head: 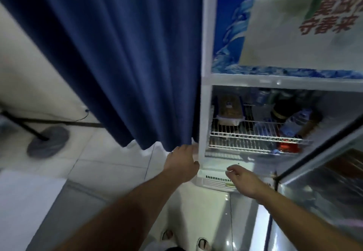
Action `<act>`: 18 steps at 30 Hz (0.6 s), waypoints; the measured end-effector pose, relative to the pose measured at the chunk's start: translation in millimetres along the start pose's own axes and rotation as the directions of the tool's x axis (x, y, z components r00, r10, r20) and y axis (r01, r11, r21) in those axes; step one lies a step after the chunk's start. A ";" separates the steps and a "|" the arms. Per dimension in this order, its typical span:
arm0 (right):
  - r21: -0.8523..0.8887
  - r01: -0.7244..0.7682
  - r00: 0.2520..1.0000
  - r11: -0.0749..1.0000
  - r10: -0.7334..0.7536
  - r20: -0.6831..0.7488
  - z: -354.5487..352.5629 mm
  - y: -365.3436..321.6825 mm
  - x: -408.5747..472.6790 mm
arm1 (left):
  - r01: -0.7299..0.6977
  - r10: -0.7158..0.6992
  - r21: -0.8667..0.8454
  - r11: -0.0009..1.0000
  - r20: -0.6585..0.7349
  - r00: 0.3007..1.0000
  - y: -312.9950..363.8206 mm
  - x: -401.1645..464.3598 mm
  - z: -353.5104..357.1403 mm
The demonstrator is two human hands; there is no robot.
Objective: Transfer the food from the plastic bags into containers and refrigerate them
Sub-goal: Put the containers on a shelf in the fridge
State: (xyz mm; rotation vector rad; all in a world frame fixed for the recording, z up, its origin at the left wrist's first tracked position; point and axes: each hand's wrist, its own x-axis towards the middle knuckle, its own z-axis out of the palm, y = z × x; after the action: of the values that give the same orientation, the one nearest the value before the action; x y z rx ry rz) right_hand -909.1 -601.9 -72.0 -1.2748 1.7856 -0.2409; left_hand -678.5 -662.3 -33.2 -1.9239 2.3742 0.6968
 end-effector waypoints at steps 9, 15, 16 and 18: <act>-0.250 0.334 0.940 0.909 -0.301 0.163 102.3 -169.2 -18.6 | 0.311 -0.327 -0.111 0.944 -0.181 0.927 -124.5 -114.6 -37.1; -0.321 0.538 0.838 0.779 -0.456 0.299 207.6 -262.0 -72.3 | 0.473 -0.508 -0.193 0.859 -0.225 0.831 -225.6 -234.4 -49.2; -0.316 0.562 0.821 0.764 -0.471 0.322 227.6 -275.2 -83.9 | 0.501 -0.539 -0.205 0.841 -0.226 0.812 -241.7 -257.2 -50.5; -0.304 0.609 0.783 0.733 -0.495 0.376 268.3 -298.3 -107.9 | 0.555 -0.596 -0.220 0.802 -0.233 0.769 -271.9 -301.2 -50.2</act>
State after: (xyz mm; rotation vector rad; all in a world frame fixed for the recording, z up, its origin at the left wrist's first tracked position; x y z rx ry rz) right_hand -504.8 -559.2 13.6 -2.0440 1.2016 -0.0094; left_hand -337.6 -440.0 5.6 -2.7898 1.6826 0.5624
